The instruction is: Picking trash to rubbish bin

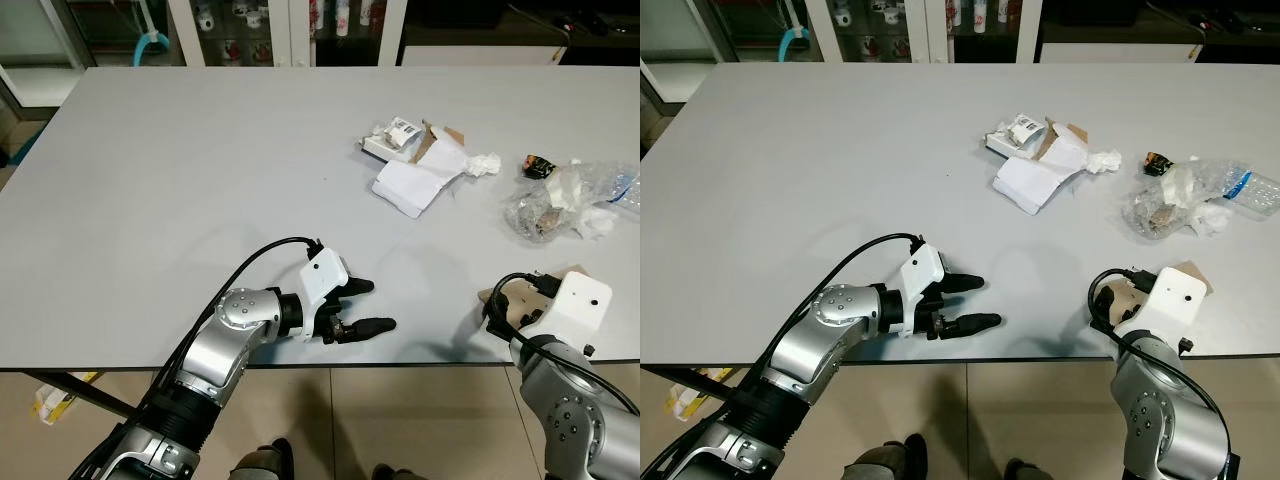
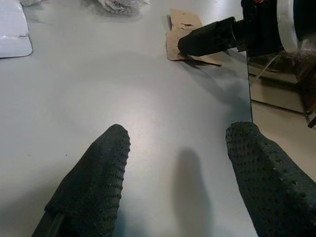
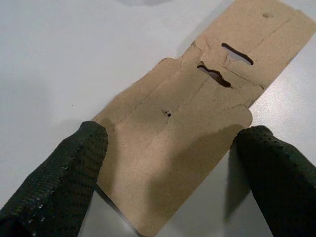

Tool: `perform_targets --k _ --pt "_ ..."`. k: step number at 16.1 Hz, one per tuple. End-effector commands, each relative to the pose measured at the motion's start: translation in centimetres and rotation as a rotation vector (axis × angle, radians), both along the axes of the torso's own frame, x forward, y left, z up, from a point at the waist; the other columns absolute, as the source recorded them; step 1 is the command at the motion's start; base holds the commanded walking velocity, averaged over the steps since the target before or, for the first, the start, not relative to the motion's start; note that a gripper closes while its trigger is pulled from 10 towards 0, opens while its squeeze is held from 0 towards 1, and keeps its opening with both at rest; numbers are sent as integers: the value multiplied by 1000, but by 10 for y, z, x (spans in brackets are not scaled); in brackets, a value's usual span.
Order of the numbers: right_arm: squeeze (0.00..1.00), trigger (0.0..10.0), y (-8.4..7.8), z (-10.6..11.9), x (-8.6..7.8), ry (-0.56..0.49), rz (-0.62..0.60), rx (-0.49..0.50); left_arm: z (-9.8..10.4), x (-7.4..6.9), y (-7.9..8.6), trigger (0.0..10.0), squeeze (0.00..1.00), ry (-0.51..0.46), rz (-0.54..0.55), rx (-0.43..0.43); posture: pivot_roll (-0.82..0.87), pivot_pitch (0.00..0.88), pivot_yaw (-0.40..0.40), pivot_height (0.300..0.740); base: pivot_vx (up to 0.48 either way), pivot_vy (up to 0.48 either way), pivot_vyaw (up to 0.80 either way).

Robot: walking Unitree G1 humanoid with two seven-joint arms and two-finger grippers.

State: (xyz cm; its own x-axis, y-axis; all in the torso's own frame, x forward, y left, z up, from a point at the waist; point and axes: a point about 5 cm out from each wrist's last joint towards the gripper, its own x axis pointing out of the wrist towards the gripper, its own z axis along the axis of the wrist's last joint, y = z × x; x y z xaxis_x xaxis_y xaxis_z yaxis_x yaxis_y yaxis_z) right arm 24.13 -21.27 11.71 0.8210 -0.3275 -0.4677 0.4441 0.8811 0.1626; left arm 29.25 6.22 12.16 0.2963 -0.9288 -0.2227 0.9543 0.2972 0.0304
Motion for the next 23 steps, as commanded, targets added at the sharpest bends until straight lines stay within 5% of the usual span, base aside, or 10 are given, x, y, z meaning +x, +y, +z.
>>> perform_targets --k 1,9,14,23 --pt "1000 10000 6 -22 -5 89 26 70 0 -3 -1 10000 0 -2 -19 6 173 172 18 740 0 0 0" --pt "1000 10000 43 -22 -27 112 67 132 0 -2 -1 10000 0 -7 -23 14 173 172 19 740 0 0 0" --pt "1000 10000 46 -24 -48 143 74 116 0 -2 -2 10000 0 -8 -27 13 161 171 21 740 0 0 0" --pt "1000 10000 46 -19 -42 102 66 117 0 -1 -3 10000 0 -10 -29 16 163 166 25 740 0 0 0"
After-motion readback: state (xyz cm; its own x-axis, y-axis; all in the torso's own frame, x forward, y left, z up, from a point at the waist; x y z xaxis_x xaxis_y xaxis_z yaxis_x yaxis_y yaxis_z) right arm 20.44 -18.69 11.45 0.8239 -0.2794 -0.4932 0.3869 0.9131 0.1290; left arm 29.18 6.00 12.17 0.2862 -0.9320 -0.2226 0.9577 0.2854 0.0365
